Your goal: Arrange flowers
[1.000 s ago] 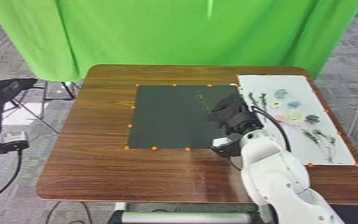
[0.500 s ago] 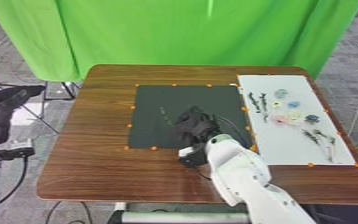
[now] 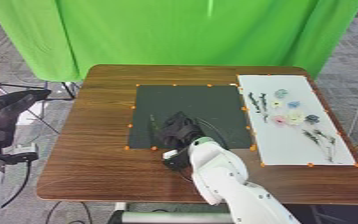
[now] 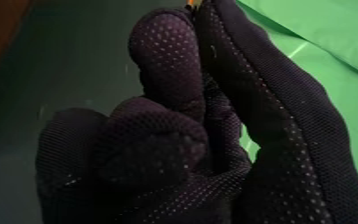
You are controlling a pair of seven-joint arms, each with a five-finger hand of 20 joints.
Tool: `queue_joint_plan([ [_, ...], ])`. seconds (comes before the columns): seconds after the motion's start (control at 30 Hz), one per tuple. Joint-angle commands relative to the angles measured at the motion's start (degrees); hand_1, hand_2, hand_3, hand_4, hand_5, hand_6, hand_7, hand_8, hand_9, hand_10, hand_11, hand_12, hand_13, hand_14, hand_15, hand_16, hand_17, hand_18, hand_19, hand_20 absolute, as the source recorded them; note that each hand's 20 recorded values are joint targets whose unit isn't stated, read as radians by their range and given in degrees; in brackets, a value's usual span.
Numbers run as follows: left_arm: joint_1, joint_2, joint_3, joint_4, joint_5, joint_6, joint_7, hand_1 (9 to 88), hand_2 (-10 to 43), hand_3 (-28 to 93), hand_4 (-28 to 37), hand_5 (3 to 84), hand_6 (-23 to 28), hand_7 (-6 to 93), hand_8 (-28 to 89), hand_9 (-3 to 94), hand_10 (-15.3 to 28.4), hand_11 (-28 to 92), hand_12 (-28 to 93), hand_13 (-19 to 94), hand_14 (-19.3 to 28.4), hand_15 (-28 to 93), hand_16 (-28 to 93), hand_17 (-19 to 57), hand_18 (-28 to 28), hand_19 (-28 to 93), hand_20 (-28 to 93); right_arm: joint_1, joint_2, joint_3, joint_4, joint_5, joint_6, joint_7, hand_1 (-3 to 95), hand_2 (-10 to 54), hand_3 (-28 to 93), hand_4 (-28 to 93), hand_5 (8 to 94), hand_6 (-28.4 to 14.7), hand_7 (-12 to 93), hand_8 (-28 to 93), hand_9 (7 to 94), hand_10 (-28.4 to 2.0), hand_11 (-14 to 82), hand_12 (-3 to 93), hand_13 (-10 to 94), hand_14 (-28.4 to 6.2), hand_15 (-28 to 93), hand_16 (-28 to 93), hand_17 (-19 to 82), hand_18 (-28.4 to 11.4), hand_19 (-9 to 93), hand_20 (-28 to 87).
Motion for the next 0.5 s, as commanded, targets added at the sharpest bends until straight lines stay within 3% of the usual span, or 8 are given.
queue_joint_plan([
  [0.03, 0.5, -0.67, 0.19, -0.56, 0.38, -1.33, -1.05, 20.2, -2.5, 66, -23.1, 51.3, 2.7, 15.5, -6, 42.6, 13.2, 15, 11, 27, 13.8, 6, 1, 1.6, 8.7, 0, 13, 0.0, -2.6, -0.9, 3.0, -0.8, 3.2, 1.0, 63.4, -9.5, 53, -5, 78.6, -6.2, 36, 19, 93.7, -12.5, 38.0, 21.1, 94, -2.8, 61, 16, 78, -4.6, 90, 27],
  [0.3, 1.0, -0.85, -0.07, -0.86, 0.34, -1.71, -1.41, 20.7, -2.6, 65, -22.7, 51.1, 2.7, 15.4, -6, 42.0, 13.0, 14, 11, 27, 13.7, 6, 1, 1.5, 8.8, 0, 13, -0.4, -3.4, -1.0, 5.0, -2.6, 5.1, 1.2, 64.1, -9.5, 52, -5, 78.3, -6.2, 37, 17, 93.7, -12.5, 37.1, 20.0, 94, -2.9, 59, 16, 78, -4.6, 88, 27],
  [0.5, 0.9, -1.07, -0.25, -0.9, 0.61, -2.8, -1.88, 20.9, -2.6, 65, -22.3, 51.0, 2.7, 15.1, -6, 41.8, 13.0, 14, 11, 26, 13.7, 6, 1, 1.4, 8.8, 0, 13, -0.7, -3.5, -1.0, 5.2, -2.5, 5.1, 1.2, 63.6, -9.5, 53, -5, 78.2, -6.3, 37, 17, 93.7, -12.3, 36.7, 19.9, 94, -2.8, 59, 16, 78, -4.6, 87, 27],
])
